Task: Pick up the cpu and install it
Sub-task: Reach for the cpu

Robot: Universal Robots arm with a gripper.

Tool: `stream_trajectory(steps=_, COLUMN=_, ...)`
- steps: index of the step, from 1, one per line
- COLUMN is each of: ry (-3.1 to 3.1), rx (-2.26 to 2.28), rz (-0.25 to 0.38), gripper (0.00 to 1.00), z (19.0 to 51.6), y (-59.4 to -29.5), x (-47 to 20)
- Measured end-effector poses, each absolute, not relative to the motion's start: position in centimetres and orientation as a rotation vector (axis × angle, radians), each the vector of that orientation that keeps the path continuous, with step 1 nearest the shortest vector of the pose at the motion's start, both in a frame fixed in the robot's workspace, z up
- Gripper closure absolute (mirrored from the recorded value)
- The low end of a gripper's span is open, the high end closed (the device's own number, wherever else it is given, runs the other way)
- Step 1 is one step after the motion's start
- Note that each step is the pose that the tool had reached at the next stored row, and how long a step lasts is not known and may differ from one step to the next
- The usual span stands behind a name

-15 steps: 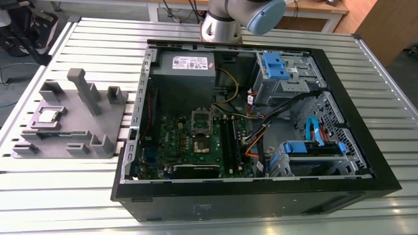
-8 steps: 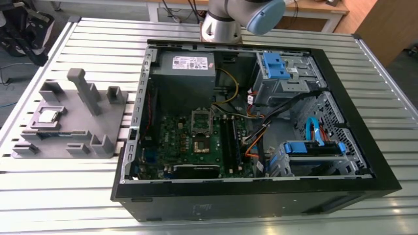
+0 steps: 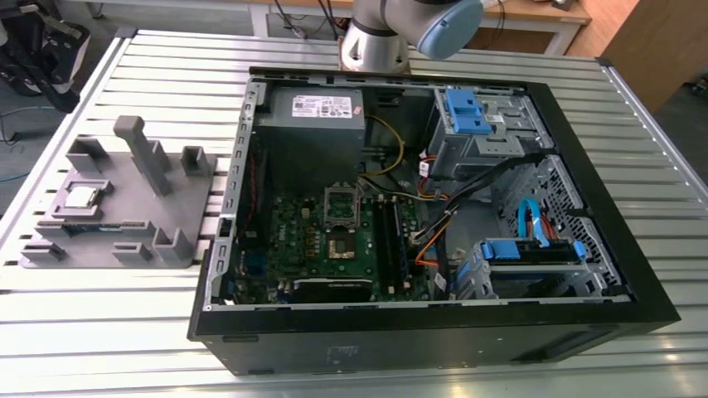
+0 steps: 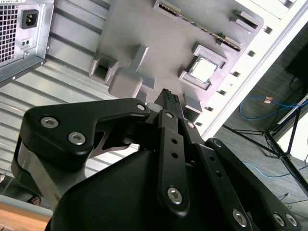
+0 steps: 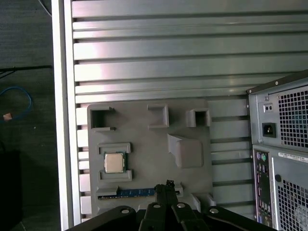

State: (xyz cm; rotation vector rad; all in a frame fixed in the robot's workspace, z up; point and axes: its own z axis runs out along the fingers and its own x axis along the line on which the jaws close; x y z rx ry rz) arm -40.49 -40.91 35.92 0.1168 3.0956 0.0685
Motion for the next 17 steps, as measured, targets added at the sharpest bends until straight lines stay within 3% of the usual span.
stream_trajectory(steps=17, ry=3.096, rx=0.117, rz=0.068, gripper=0.89, z=35.58, y=-40.91, x=-41.11)
